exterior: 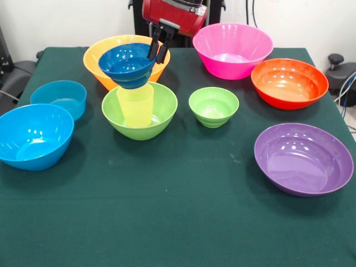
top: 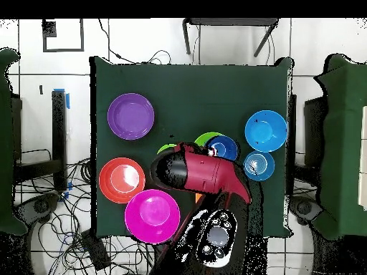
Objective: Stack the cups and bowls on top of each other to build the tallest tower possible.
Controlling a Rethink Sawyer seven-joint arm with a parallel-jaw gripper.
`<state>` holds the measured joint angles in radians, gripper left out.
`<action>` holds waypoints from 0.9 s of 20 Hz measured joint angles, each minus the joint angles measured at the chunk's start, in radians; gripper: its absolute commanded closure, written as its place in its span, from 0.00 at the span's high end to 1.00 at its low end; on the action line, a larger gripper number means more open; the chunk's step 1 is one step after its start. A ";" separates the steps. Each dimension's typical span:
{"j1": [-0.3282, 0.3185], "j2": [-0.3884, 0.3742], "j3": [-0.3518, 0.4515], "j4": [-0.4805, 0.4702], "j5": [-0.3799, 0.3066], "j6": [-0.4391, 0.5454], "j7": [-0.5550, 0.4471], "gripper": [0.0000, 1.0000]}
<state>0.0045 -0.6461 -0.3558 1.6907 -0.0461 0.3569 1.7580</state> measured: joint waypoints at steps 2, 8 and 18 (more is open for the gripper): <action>0.001 0.011 -0.003 0.001 0.000 -0.009 0.000 0.00; 0.001 0.038 -0.007 0.003 0.000 -0.043 0.000 0.00; 0.001 0.094 -0.007 0.005 0.000 -0.092 0.000 0.00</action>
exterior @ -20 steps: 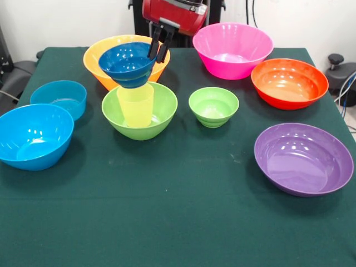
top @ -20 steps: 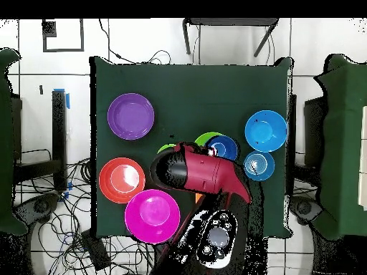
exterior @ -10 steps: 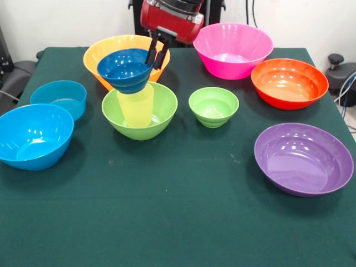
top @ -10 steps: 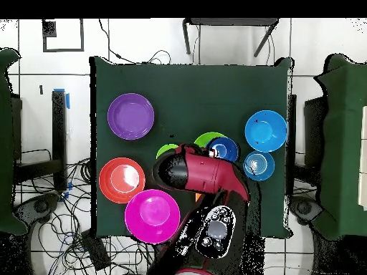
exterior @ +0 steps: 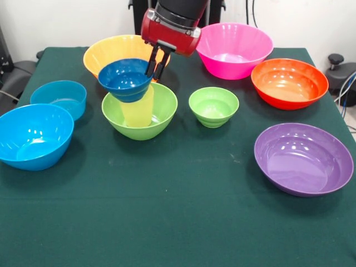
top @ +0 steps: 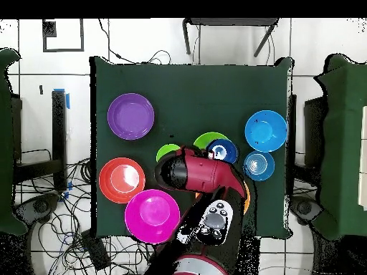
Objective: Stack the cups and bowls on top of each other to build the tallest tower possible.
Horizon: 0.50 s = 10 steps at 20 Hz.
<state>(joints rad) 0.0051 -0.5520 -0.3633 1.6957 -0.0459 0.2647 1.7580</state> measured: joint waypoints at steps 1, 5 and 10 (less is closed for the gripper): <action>0.000 0.003 0.000 0.000 0.000 0.000 0.000 0.00; 0.001 0.017 0.000 0.000 0.000 0.000 0.000 0.00; 0.004 0.034 0.000 0.000 0.000 0.000 0.000 0.00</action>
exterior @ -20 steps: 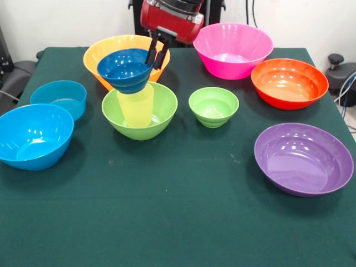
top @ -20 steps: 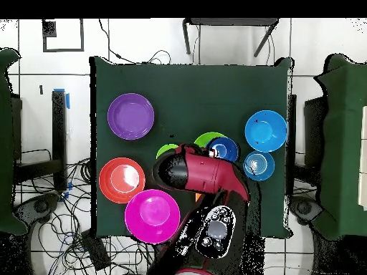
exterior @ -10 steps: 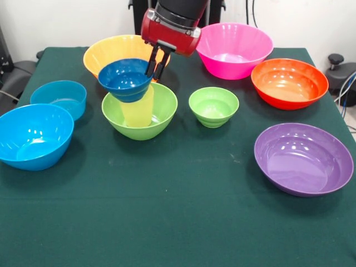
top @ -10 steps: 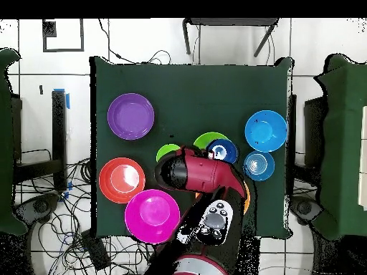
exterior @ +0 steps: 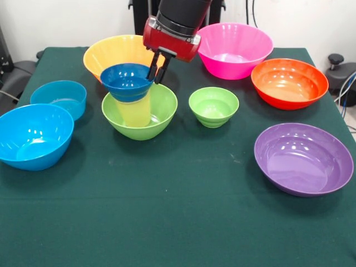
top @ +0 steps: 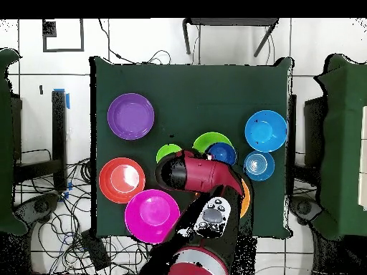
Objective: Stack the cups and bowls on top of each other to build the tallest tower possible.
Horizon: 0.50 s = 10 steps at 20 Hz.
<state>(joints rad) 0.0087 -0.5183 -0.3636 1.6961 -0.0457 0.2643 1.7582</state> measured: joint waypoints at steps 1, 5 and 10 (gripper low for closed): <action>0.001 0.001 0.000 0.000 0.000 0.000 0.000 0.00; 0.004 0.005 -0.001 0.001 0.000 0.000 0.000 0.00; 0.014 0.005 -0.006 0.001 0.000 0.000 0.000 0.00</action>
